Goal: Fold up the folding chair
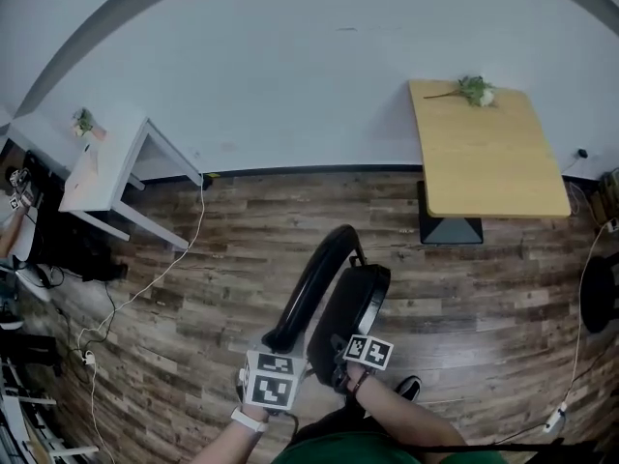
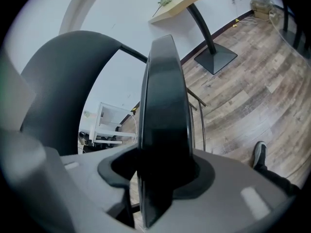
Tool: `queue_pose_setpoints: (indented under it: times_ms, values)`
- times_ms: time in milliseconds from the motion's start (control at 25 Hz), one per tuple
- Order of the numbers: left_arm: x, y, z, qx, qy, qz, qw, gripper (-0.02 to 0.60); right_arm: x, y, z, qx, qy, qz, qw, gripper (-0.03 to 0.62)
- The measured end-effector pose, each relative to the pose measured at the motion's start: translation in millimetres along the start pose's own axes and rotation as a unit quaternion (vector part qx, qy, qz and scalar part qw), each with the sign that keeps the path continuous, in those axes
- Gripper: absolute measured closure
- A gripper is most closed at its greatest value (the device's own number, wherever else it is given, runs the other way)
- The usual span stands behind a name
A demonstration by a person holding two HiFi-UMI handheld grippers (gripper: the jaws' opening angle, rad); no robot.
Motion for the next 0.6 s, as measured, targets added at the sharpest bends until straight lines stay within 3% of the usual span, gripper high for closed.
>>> queue_pose_setpoints:
  times_ms: [400,600]
  values:
    - [-6,12,3,0.01,0.003,0.034,0.9994,0.448,32,73,7,-0.004,0.009,0.019,1.0,0.372]
    - [-8,7,1,0.014,0.003,0.048,0.9987,0.446,47,96,10,-0.008,0.005,0.014,1.0,0.321]
Point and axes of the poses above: the fingertips, and each gripper's own axes: x forward along the fingers, y to its left, z out of its top, the point moved 6 cm from there along -x, backward along the fingers, and after that the axes turned 13 degrees about y, right-handed, at the moved point
